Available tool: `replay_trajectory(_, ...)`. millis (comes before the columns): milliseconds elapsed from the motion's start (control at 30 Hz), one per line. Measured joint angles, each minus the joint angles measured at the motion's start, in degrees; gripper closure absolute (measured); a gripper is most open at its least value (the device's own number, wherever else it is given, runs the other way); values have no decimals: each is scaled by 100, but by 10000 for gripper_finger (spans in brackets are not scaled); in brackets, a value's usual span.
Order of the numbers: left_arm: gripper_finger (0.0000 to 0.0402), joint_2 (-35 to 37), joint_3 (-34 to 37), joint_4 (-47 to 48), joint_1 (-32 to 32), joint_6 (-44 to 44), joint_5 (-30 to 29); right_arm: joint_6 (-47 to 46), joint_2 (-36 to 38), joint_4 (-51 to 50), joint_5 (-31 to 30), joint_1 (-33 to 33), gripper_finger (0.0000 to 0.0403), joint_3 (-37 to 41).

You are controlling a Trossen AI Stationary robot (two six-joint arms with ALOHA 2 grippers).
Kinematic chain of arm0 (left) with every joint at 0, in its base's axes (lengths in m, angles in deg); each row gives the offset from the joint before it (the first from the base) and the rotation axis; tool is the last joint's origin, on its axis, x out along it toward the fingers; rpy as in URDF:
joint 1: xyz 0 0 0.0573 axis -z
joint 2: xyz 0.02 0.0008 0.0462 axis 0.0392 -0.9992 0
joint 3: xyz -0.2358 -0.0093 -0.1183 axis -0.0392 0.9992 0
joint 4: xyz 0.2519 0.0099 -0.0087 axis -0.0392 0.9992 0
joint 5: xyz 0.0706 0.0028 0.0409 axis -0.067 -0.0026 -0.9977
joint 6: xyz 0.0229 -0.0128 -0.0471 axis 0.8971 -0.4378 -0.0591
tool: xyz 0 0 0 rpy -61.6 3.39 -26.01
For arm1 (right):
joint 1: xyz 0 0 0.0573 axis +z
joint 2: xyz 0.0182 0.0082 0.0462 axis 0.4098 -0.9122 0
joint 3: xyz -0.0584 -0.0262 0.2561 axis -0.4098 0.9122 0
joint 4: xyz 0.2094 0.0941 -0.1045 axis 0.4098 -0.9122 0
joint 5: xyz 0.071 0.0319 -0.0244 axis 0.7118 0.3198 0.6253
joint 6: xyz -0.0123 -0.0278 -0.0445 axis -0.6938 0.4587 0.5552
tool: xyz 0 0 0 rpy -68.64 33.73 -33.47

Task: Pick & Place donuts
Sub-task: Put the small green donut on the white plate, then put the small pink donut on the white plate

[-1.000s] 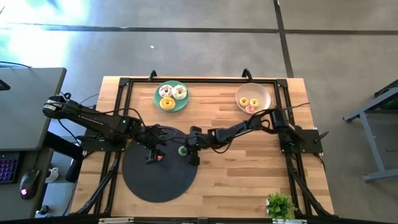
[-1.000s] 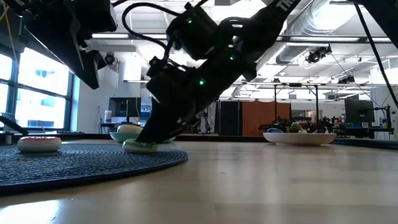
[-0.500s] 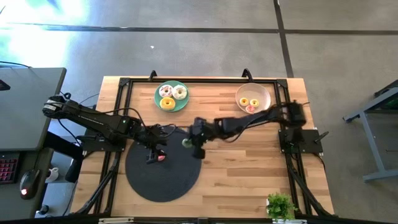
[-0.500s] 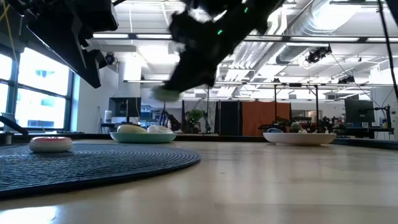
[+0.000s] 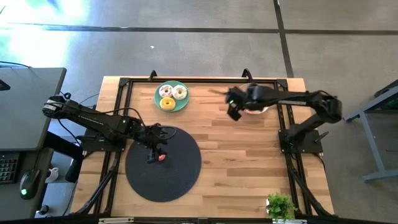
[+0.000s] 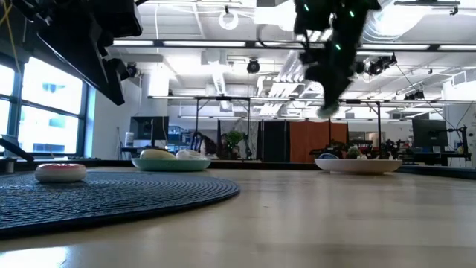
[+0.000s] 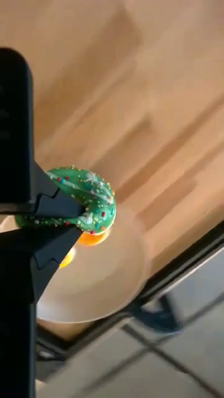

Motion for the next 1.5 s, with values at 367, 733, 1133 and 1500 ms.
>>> replay_trajectory(367,163,-2,0,-253,0,115,-61,-748,916,2309,-48,-1311,386,2473)
replay_trajectory(733,163,-2,0,-502,0,129,-16,-350,887,5096,-90,-1978,363,3515)
replay_trajectory(1133,163,-2,0,-570,0,131,17,-138,889,5527,234,-2090,292,3701)
replay_trajectory(1500,163,-2,0,-450,1,-63,362,-326,893,6294,1745,-1390,277,3694)
